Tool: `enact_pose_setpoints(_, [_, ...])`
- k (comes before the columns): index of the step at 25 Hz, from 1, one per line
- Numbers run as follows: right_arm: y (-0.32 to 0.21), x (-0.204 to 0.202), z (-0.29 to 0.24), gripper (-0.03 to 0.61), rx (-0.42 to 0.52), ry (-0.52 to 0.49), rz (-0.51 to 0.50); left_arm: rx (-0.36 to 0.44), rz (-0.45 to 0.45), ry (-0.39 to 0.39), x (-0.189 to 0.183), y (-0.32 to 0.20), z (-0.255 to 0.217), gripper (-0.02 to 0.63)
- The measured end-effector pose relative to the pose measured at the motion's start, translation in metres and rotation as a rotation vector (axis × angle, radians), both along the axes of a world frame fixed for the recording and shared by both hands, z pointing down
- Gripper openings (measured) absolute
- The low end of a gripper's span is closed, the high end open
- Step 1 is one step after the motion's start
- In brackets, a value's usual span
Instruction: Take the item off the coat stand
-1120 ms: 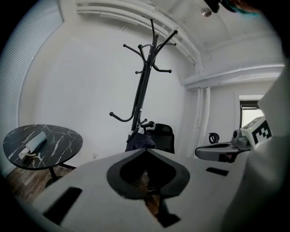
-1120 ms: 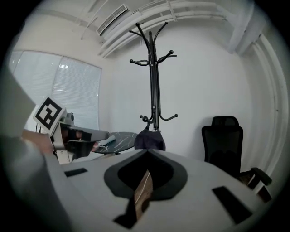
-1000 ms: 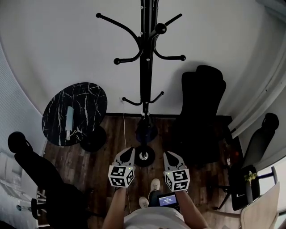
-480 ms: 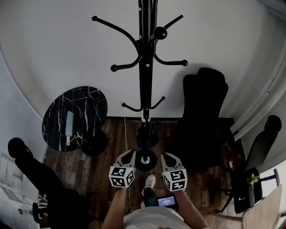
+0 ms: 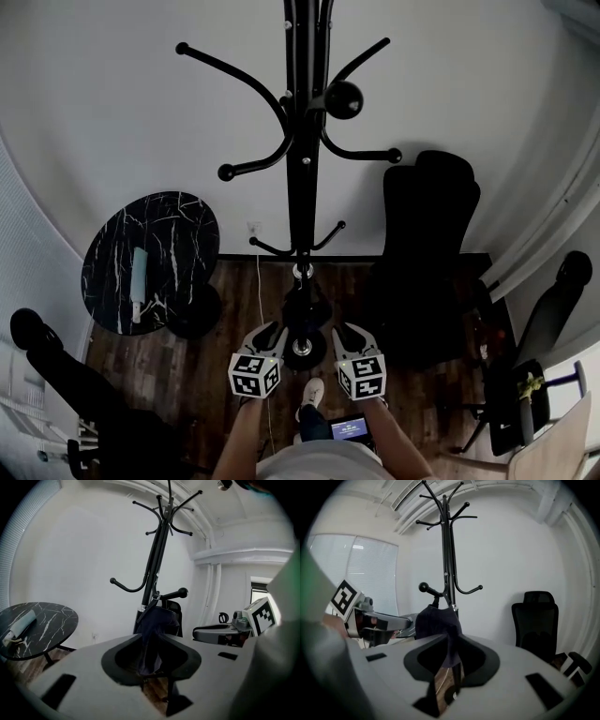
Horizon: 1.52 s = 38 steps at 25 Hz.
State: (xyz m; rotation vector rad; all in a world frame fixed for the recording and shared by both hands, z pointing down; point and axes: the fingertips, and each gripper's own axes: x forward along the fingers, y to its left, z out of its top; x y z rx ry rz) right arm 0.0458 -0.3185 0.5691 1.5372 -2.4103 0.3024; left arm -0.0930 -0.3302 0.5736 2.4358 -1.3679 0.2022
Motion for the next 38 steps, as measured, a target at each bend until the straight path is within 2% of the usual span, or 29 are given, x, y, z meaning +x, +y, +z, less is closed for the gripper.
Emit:
enact_pose_setpoints(4, [-0.017, -0.001, 0.006, 0.111, -0.008, 0.022, -0.024, -0.001, -0.007, -0.011, 0.004, -0.015, 0.006, 0.121])
enact_pose_setpoints(10, [-0.041, -0.008, 0.016, 0.187, -0.038, 0.020, -0.041, -0.010, 0.011, -0.031, 0.006, -0.027, 0.014, 0.130])
enact_pose_setpoints(16, [-0.049, -0.013, 0.019, 0.192, -0.035, 0.038, -0.052, 0.003, 0.009, -0.024, 0.010, -0.035, 0.017, 0.167])
enact_pose_setpoints(22, [-0.051, -0.018, 0.029, 0.195, -0.069, 0.034, -0.079, 0.004, 0.009, -0.018, 0.014, -0.039, 0.017, 0.164])
enact_pose_setpoints(24, [-0.052, -0.019, 0.032, 0.180, -0.075, 0.038, -0.086, 0.009, 0.003, -0.016, 0.014, -0.040, 0.015, 0.123])
enact_pose_setpoints(26, [-0.054, -0.019, 0.032, 0.110, -0.068, 0.051, -0.083, 0.009, 0.003, -0.014, 0.015, -0.040, 0.014, 0.101])
enact_pose_setpoints(28, [-0.055, -0.019, 0.030, 0.050, -0.060, 0.070, -0.075, 0.009, 0.014, -0.022, 0.015, -0.039, 0.014, 0.051])
enact_pose_setpoints(38, [-0.048, -0.017, 0.022, 0.038, -0.044, 0.072, -0.053, 0.012, 0.027, -0.028, 0.016, -0.029, 0.010, 0.032])
